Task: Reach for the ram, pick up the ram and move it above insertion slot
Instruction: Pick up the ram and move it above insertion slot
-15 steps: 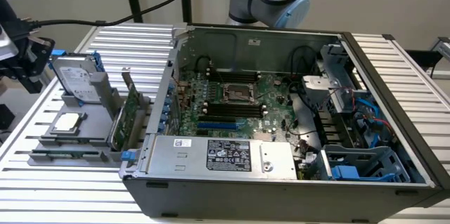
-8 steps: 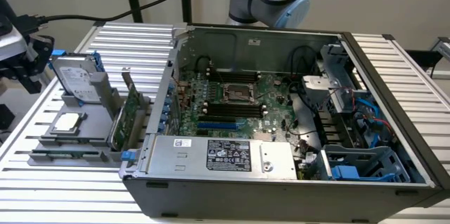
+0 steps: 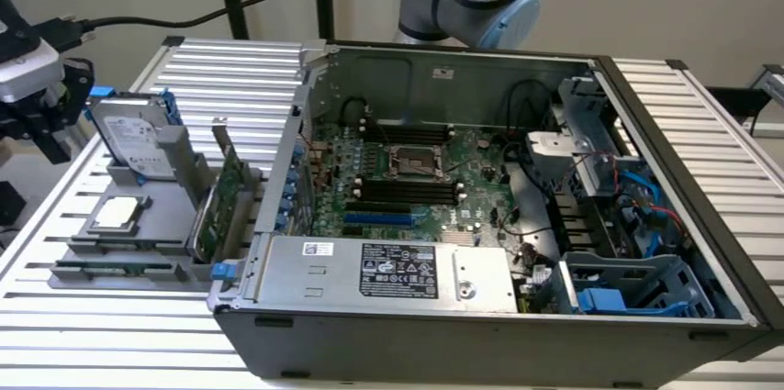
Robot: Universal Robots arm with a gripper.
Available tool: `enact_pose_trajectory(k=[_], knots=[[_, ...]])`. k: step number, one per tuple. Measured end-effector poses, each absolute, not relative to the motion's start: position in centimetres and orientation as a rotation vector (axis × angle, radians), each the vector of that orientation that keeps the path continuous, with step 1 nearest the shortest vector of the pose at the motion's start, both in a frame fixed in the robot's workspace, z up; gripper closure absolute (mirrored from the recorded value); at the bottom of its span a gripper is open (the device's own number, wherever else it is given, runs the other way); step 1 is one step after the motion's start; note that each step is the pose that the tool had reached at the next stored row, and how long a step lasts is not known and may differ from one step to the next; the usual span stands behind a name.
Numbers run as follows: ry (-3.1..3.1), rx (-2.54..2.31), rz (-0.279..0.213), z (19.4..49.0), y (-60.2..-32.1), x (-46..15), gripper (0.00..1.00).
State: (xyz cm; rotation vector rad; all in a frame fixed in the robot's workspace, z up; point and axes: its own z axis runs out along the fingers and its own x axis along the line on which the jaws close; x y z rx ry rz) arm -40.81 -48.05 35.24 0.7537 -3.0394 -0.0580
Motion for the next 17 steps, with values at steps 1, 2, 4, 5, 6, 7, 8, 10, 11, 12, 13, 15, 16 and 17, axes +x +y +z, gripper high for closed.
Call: enact_pose_trajectory(k=[1,2,4,5,6,7,8,10,11,12,13,15,16,17], knots=[[-3.032,0.781,-0.058,35.24,-48.05,-40.81,0.89],[-3.025,0.808,-0.058,35.23,-48.05,-40.81,0.89],[-3.008,0.865,-0.057,35.23,-48.05,-40.8,0.89],[-3.001,0.89,-0.057,35.23,-48.05,-40.8,0.89],[-2.991,0.919,-0.057,35.22,-48.05,-40.8,0.89],[-2.983,0.946,-0.057,35.22,-48.05,-40.8,0.89],[-2.974,0.973,-0.057,35.22,-48.05,-40.8,0.89],[-2.955,1.027,-0.056,35.21,-48.05,-40.81,0.89],[-2.945,1.053,-0.056,35.21,-48.05,-40.8,0.89],[-2.936,1.079,-0.056,35.21,-48.05,-40.81,0.89],[-2.925,1.105,-0.056,35.21,-48.05,-40.8,0.89],[-2.904,1.16,-0.055,35.2,-48.05,-40.8,0.89],[-2.893,1.186,-0.055,35.2,-48.05,-40.8,0.89],[-2.882,1.211,-0.055,35.19,-48.05,-40.8,0.89]])
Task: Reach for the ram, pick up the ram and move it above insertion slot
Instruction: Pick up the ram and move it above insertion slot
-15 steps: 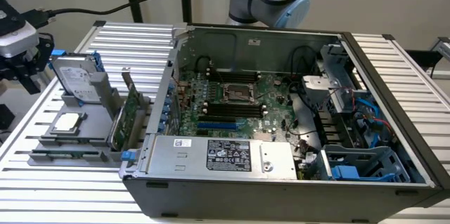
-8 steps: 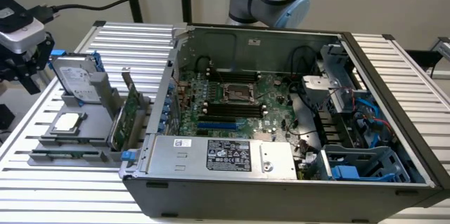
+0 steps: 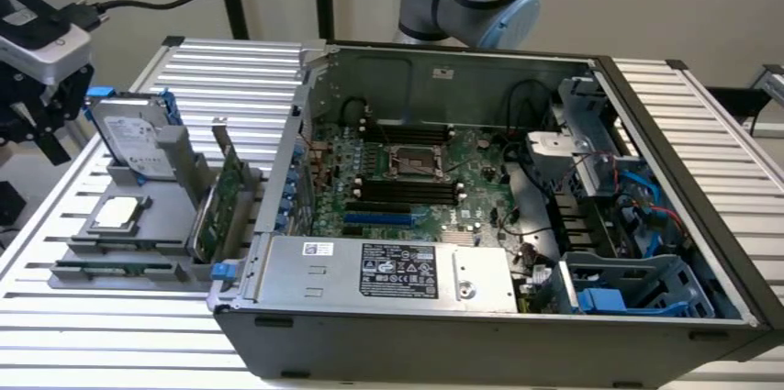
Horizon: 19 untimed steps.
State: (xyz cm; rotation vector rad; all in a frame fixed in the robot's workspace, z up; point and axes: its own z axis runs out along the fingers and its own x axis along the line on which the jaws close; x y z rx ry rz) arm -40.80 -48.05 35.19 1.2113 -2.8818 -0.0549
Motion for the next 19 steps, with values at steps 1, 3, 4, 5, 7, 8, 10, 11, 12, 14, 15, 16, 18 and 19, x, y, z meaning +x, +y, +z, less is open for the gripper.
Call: enact_pose_trajectory(k=[1,3,4,5,7,8,10,11,12,14,15,16,18,19], knots=[[-2.87,1.237,-0.055,35.19,-48.06,-40.8,0.89],[-2.847,1.288,-0.054,35.19,-48.06,-40.8,0.89],[-2.834,1.315,-0.054,35.18,-48.06,-40.8,0.89],[-2.822,1.341,-0.054,35.18,-48.06,-40.8,0.89],[-2.797,1.391,-0.053,35.17,-48.05,-40.81,0.89],[-2.784,1.417,-0.053,35.17,-48.05,-40.81,0.89],[-2.758,1.466,-0.052,35.16,-48.05,-40.8,0.89],[-2.744,1.491,-0.052,35.16,-48.06,-40.8,0.89],[-2.73,1.515,-0.052,35.16,-48.06,-40.8,0.89],[-2.702,1.564,-0.051,35.15,-48.05,-40.8,0.89],[-2.686,1.59,-0.051,35.15,-48.05,-40.8,0.89],[-2.672,1.614,-0.051,35.14,-48.05,-40.8,0.89],[-2.641,1.662,-0.05,35.13,-48.05,-40.8,0.89],[-2.627,1.685,-0.05,35.13,-48.05,-40.8,0.89]])
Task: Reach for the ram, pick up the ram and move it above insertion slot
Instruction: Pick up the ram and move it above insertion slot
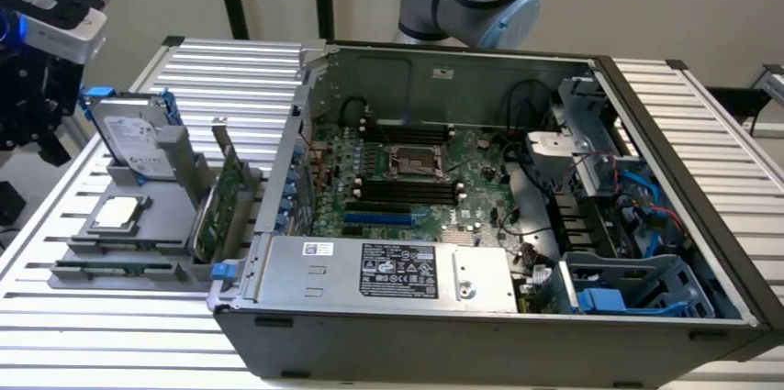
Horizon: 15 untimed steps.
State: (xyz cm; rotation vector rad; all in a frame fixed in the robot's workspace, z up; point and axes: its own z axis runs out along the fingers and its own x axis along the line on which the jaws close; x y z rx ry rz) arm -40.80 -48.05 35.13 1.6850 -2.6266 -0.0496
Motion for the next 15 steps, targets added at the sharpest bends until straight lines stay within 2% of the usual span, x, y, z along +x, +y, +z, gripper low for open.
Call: enact_pose_trajectory(k=[15], knots=[[-2.37,2.025,-0.044,35.05,-48.05,-40.8,0.89]])
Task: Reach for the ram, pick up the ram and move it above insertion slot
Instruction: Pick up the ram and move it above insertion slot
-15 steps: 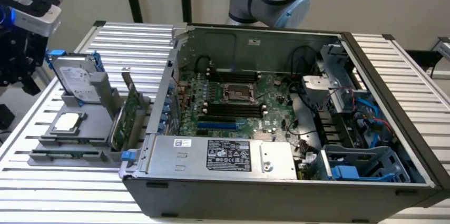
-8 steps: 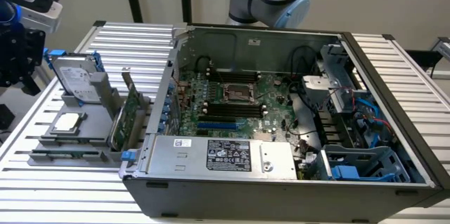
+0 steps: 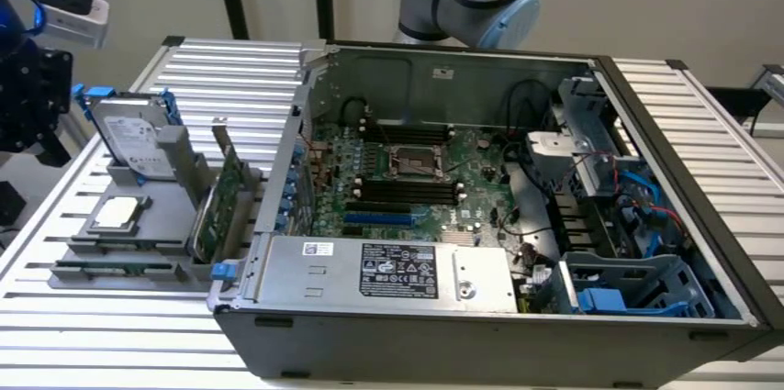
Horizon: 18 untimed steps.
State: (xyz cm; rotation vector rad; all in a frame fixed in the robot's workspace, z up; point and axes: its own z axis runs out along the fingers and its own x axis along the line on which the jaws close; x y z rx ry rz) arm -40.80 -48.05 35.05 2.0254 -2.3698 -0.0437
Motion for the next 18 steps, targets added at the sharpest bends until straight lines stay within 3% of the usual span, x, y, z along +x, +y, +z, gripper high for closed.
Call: enact_pose_trajectory(k=[18], knots=[[-2.116,2.288,-0.037,34.96,-48.05,-40.8,0.89]])
